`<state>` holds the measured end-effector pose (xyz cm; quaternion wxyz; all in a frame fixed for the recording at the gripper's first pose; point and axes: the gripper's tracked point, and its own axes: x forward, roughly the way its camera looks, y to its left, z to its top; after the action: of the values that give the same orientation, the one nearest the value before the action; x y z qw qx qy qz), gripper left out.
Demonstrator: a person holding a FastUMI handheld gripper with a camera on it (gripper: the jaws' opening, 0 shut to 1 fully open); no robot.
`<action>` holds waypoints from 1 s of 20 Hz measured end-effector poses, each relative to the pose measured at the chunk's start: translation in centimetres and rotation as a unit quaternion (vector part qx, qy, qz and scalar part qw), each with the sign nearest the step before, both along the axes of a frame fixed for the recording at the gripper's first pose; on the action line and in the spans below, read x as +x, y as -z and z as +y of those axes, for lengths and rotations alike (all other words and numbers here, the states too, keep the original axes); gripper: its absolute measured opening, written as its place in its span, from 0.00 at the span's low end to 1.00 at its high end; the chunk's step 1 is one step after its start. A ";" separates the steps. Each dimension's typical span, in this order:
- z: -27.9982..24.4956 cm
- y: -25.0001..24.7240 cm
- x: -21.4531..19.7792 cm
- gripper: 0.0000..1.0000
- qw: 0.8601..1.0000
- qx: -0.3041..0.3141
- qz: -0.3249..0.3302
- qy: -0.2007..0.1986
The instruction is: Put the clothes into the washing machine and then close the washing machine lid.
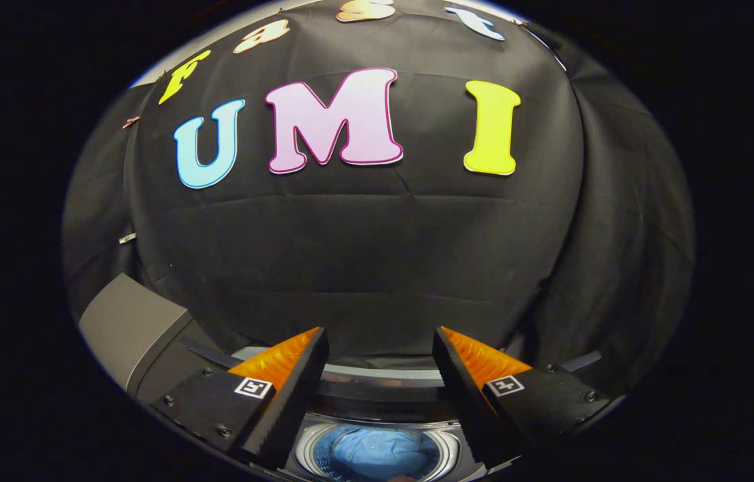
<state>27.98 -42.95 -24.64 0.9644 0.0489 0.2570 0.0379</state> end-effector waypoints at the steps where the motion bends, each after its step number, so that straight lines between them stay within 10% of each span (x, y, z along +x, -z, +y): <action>1: 0.1 0.0 -0.1 1.00 1.000 0.001 0.002 -0.001; 16: 0.7 0.8 -0.9 1.00 0.999 0.024 0.025 -0.038; 20: -1.0 7.4 -5.3 1.00 0.986 -0.076 0.130 -0.068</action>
<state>22.68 -43.93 -32.03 0.9188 -0.0375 0.3854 0.0768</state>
